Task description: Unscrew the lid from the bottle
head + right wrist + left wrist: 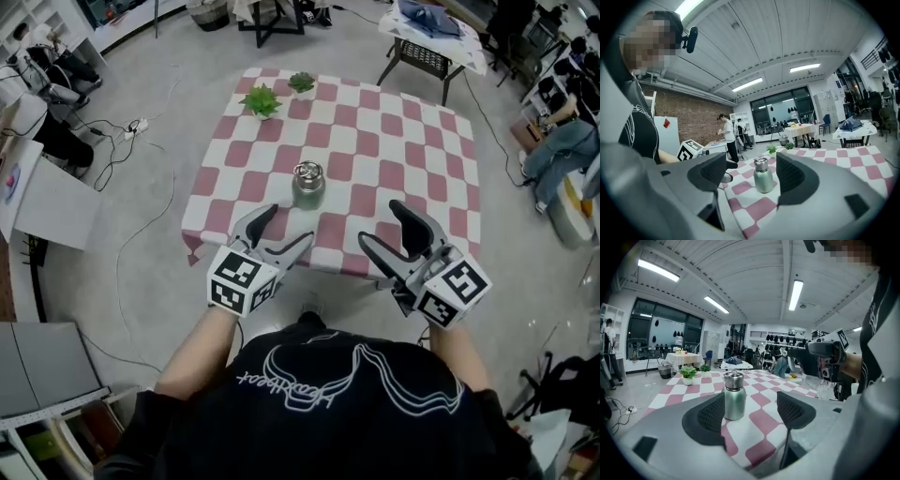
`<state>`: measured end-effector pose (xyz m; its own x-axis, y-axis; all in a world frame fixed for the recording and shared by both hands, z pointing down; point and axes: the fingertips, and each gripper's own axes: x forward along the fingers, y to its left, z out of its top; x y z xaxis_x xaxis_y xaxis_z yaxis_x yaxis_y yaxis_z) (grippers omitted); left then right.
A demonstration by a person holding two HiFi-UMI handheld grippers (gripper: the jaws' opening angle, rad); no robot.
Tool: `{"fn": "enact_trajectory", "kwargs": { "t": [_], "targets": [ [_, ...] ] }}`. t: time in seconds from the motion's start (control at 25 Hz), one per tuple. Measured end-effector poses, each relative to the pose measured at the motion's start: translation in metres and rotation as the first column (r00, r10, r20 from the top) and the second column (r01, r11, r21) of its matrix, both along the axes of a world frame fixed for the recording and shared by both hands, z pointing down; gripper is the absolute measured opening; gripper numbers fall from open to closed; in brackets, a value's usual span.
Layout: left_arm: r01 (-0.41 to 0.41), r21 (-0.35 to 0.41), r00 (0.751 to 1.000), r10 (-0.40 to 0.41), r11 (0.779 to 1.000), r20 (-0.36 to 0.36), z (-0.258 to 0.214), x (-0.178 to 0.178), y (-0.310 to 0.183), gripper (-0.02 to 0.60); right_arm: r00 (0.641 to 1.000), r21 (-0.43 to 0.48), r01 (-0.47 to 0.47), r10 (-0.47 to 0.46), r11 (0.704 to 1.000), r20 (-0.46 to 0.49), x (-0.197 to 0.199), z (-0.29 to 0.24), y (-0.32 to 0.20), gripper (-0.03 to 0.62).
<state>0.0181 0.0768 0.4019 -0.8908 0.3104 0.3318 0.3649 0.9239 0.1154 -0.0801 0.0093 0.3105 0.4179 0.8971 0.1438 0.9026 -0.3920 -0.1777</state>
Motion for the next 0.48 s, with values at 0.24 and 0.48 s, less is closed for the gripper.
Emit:
{"fn": "enact_trajectory", "kwargs": {
  "t": [0.24,0.48],
  "targets": [
    [-0.048,-0.006,0.998,0.048,0.999,-0.045,0.031,-0.021,0.039,0.353,1.000,0.042,-0.003,0.003,0.999,-0.005,-0.004,0.025,0.037,0.327],
    [-0.093,-0.007,0.991,0.091,0.996,-0.098,0.058,-0.043,0.060,0.376,1.000,0.072,0.007,-0.008,0.997,0.008,-0.004,0.038,0.059,0.325]
  ]
}}
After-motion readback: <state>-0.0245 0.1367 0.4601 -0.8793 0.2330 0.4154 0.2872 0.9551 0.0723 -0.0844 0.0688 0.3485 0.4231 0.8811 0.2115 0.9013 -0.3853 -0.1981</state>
